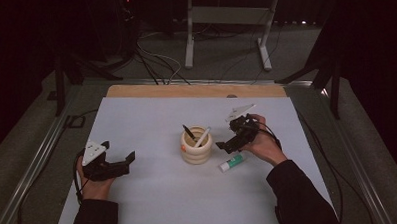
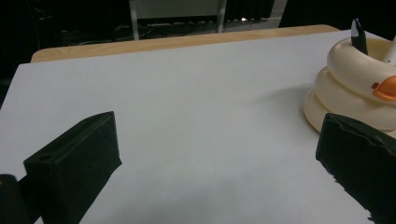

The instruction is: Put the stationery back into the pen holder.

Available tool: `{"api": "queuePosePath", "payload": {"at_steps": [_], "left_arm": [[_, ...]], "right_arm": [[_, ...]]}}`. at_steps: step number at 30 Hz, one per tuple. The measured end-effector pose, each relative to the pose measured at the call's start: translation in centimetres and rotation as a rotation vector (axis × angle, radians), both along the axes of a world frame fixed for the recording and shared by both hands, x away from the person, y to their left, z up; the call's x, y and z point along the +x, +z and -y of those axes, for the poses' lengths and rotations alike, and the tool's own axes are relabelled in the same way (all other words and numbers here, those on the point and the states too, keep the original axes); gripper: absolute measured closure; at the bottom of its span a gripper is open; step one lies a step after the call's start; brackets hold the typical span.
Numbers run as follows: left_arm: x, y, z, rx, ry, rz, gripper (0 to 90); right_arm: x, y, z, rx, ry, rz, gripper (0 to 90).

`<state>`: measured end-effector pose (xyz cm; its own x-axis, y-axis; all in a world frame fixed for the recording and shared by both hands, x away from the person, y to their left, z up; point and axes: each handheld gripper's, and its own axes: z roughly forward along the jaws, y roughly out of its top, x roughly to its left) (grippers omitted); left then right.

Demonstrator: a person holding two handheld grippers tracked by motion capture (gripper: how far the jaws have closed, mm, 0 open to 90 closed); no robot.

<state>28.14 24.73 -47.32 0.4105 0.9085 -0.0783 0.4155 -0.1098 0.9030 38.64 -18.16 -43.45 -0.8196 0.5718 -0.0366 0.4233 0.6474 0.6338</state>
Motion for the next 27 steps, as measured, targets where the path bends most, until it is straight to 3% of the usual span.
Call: {"api": "queuePosePath", "payload": {"at_steps": [11, 27], "left_arm": [[0.0, 0.0, 0.1, -0.001, -0.001, -0.001, 0.0], [0.0, 0.0, 0.1, 0.000, -0.002, -0.002, 0.0]], "right_arm": [[-0.3, -1.1, 0.6, -0.046, 0.049, -0.046, 0.8], [-0.9, -2.5, 1.4, -0.109, 0.078, -0.078, 0.8]]}}
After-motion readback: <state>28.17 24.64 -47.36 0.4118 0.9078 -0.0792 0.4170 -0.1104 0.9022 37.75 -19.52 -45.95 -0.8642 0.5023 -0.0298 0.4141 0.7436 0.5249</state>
